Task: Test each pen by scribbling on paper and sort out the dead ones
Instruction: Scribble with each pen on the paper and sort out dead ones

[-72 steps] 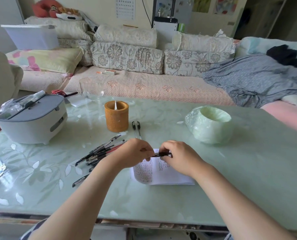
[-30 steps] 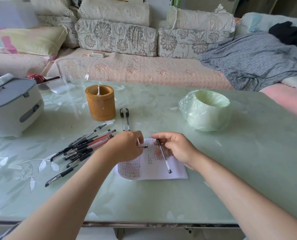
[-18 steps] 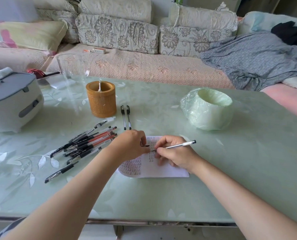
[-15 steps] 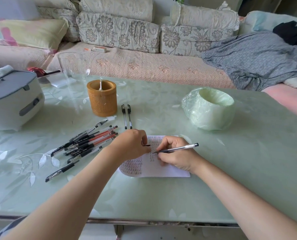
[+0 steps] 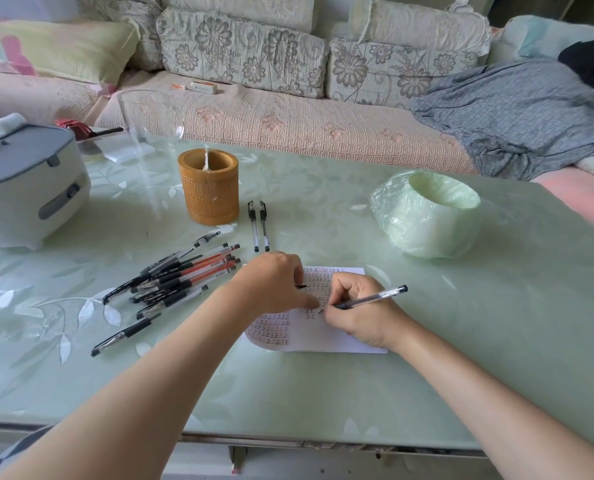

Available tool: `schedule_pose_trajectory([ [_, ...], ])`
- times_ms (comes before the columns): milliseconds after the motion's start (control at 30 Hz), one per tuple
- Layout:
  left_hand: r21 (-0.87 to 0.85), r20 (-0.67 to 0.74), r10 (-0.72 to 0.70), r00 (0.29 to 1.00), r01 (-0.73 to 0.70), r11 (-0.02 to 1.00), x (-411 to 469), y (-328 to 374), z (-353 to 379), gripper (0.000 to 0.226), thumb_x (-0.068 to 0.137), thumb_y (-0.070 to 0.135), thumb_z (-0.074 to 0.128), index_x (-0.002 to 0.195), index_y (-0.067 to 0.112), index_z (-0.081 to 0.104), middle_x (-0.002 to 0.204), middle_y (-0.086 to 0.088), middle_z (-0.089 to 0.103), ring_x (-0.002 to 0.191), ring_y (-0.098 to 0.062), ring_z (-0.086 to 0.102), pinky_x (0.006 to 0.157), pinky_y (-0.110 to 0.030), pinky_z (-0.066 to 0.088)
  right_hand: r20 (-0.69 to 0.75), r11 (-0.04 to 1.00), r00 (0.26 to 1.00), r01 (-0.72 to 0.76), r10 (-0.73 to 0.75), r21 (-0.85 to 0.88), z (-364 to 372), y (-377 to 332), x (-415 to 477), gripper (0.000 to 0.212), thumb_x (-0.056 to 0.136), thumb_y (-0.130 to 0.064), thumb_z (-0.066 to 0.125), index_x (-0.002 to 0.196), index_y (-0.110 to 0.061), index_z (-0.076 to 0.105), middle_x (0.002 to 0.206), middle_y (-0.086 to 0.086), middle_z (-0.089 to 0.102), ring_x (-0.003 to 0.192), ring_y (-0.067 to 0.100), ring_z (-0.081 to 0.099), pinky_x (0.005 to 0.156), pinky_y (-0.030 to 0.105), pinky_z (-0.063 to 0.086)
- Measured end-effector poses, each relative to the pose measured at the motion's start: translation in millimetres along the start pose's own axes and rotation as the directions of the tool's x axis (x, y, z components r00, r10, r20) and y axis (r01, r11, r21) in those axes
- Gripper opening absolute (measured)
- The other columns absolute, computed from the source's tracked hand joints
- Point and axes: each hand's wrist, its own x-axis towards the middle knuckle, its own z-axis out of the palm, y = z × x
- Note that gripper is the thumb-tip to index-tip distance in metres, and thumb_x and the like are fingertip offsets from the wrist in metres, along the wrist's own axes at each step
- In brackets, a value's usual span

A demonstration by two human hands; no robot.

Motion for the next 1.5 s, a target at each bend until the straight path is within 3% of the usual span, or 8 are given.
schedule_pose_trajectory([
  [267,0.002,0.002,-0.019,1.000,0.019,1.000,1.5,0.0,2.3,0.049,0.064,0.063,0.077,0.090,0.025,0.060,0.092,0.004,0.060,0.084,-0.015,0.056,0.071,-0.029,0.050,0.015,0.992,1.000,0.028,-0.026,-0.126,-0.7,-4.2,-0.9,0.025,0.076,0.003,0.065,0.063,-0.013,0.050,0.058,-0.008,0.046,0.053,0.005,0.037,0.049,0.017,0.029],
  [500,-0.009,0.003,-0.022,1.000,0.022,1.000,2.0,0.6,1.8,0.051,0.063,0.062,0.078,0.091,0.024,0.062,0.088,0.006,0.059,0.082,-0.013,0.054,0.067,-0.028,0.047,-0.023,0.985,0.998,0.049,-0.054,-0.167,2.6,0.3,-0.8,0.020,0.069,-0.008,0.062,0.061,-0.013,0.044,0.056,-0.012,0.040,0.054,0.007,0.034,0.050,0.022,0.025],
  [933,-0.033,0.017,-0.045,0.999,0.046,0.998,0.9,0.9,1.3,0.051,0.061,0.062,0.079,0.091,0.024,0.062,0.090,0.006,0.060,0.084,-0.015,0.057,0.075,-0.032,0.053,-0.033,0.988,0.997,0.065,-0.070,-0.137,3.9,4.1,-0.5,0.016,0.066,-0.011,0.059,0.061,-0.009,0.044,0.060,-0.002,0.039,0.056,0.009,0.034,0.054,0.027,0.024],
  [1200,-0.028,0.024,-0.042,0.999,0.042,0.999,0.9,1.6,0.4,0.051,0.062,0.061,0.080,0.091,0.023,0.062,0.089,0.005,0.060,0.082,-0.015,0.056,0.069,-0.030,0.050,-0.010,0.995,0.999,0.053,-0.054,-0.081,2.0,3.4,-1.0,0.016,0.066,-0.009,0.061,0.062,-0.007,0.046,0.058,-0.004,0.042,0.055,0.010,0.035,0.052,0.025,0.026],
  [1500,-0.019,0.017,-0.051,0.999,0.051,0.999,0.7,1.8,0.9,0.053,0.062,0.063,0.079,0.093,0.023,0.063,0.088,0.006,0.059,0.082,-0.014,0.056,0.070,-0.030,0.050,-0.017,0.987,0.999,0.048,-0.051,-0.152,3.2,2.2,-2.0,0.015,0.064,-0.011,0.058,0.063,-0.008,0.044,0.057,-0.005,0.038,0.055,0.010,0.032,0.051,0.026,0.022],
])
